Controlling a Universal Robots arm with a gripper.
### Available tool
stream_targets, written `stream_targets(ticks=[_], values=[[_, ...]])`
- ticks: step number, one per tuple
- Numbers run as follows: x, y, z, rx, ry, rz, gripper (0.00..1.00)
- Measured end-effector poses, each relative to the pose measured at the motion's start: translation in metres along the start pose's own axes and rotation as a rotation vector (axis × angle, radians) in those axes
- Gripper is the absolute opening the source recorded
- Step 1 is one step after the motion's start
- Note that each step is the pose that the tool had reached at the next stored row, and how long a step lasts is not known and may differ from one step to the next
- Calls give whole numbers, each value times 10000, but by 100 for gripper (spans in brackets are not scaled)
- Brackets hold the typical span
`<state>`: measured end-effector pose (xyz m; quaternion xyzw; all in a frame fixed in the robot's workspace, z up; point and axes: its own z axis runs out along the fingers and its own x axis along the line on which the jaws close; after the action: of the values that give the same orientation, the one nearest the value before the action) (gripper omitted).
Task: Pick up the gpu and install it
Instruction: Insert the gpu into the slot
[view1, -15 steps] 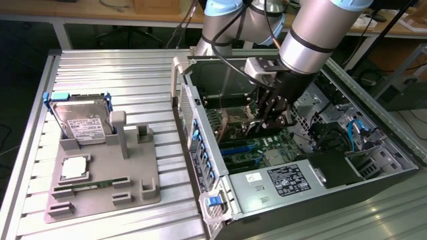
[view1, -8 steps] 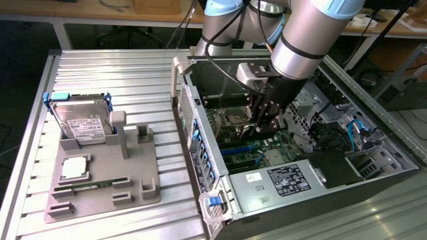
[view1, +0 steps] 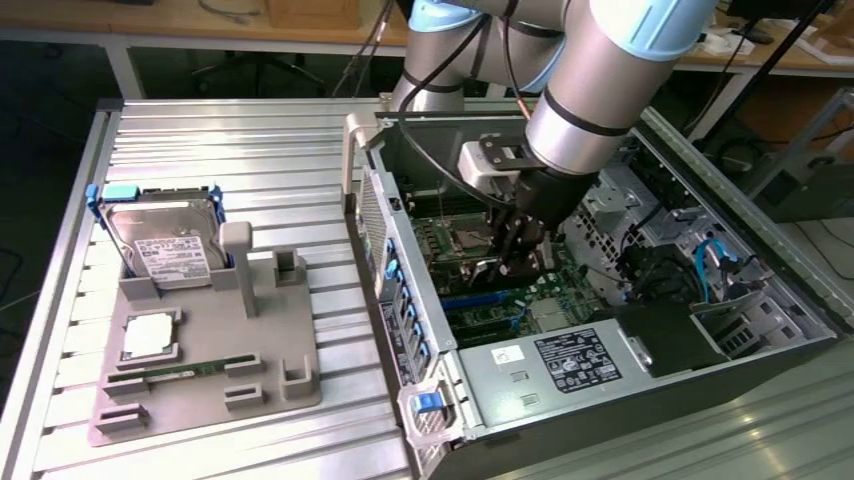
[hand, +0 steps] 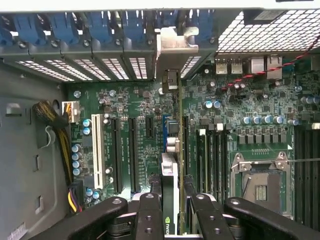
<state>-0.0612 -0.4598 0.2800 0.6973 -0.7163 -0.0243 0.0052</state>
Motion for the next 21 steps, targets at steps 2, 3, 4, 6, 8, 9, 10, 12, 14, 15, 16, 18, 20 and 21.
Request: stream_targets(ticks=[2, 3, 4, 6, 8, 9, 10, 12, 14, 15, 16, 18, 20, 21], values=[[12, 5, 8, 1, 3, 0, 27], [18, 7, 13, 1, 2, 1, 27], [21, 10, 20, 1, 3, 2, 27], [23, 30, 38, 1, 4, 1, 27], [24, 58, 70, 1, 5, 2, 27], [25, 65, 88, 2, 4, 1, 27], [26, 70, 107, 1, 5, 1, 27], [28, 86, 154, 1, 4, 1, 27], [28, 105, 178, 1, 4, 1, 27], [29, 114, 182, 2, 6, 1, 27], [29, 123, 183, 2, 6, 0, 27], [29, 137, 185, 3, 5, -2, 27], [29, 145, 185, -1, 4, 2, 27], [29, 146, 185, -2, 4, 2, 27]])
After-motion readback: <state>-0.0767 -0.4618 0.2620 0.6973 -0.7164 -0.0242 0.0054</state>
